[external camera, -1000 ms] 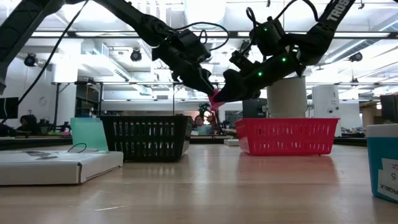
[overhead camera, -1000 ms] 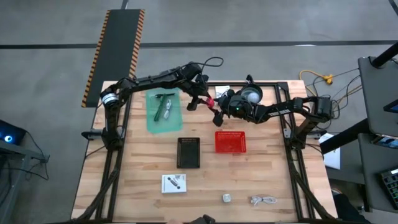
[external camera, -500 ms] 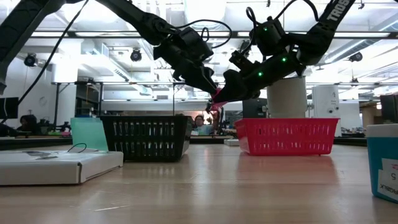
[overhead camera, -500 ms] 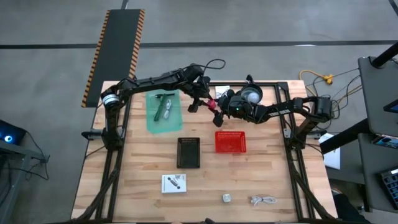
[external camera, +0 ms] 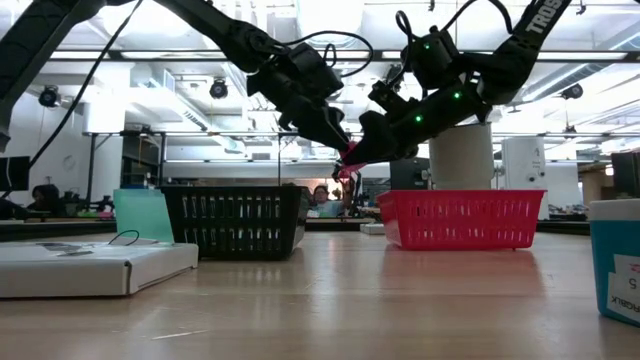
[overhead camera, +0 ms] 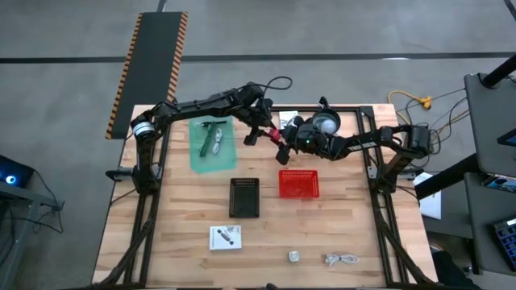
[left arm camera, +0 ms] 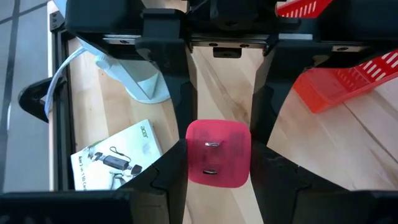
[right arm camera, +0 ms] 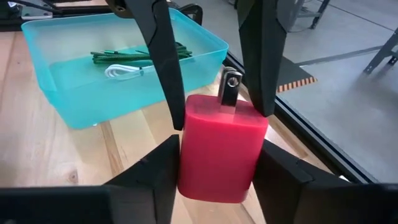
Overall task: Pick and place items into bin
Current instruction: Put the pink charger adapter into the red bin
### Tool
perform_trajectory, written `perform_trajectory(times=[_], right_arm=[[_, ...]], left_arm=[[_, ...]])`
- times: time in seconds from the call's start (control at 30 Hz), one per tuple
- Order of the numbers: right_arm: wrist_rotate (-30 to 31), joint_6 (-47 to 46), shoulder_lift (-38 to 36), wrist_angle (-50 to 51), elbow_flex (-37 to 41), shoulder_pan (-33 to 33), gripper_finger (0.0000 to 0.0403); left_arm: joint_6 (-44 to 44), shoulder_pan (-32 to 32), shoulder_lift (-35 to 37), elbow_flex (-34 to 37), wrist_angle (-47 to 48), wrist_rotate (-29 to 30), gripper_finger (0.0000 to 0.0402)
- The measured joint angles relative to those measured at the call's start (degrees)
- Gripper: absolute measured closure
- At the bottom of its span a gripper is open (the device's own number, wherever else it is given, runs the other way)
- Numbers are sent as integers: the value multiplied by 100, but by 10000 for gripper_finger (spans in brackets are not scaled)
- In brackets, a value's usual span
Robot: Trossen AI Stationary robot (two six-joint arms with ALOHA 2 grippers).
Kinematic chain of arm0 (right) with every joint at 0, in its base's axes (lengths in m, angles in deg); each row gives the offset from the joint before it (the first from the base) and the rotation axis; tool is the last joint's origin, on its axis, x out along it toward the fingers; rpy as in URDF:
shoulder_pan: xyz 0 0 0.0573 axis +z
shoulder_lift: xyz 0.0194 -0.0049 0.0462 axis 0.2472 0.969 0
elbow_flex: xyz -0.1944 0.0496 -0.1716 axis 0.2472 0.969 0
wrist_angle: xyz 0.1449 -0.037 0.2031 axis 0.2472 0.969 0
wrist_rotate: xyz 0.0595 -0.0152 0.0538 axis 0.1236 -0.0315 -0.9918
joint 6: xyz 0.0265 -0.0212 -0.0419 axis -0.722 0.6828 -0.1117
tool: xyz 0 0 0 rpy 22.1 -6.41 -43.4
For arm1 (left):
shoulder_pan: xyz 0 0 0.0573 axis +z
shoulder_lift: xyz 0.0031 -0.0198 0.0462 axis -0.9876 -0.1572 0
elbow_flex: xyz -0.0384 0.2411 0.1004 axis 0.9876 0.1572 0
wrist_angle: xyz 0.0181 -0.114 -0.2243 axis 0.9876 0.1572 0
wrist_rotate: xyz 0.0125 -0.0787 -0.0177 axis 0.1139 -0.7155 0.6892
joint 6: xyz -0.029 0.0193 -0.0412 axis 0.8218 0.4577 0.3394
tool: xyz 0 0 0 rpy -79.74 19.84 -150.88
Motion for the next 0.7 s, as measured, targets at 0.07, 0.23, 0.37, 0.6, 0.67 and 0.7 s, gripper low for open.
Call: perform_trajectory(times=[0.07,0.23,0.37,0.6,0.67,0.7], right_arm=[[2,-32,0,0,0,-2,261],[0,9,0,13,0,0,261],[23,77,0,49,2,1,261],[70,-78,-9,35,2,-7,261],[66,-78,-9,38,2,-2,261],[66,-78,-9,45,2,-2,261]], left_arm=[[-21,0,0,0,-12,13,275],[29,-2,0,14,0,-13,267],[295,-14,1,24,43,98,224],[593,-14,387,113,401,587,166],[863,-30,563,210,422,568,165],[1028,-39,654,262,410,555,167]])
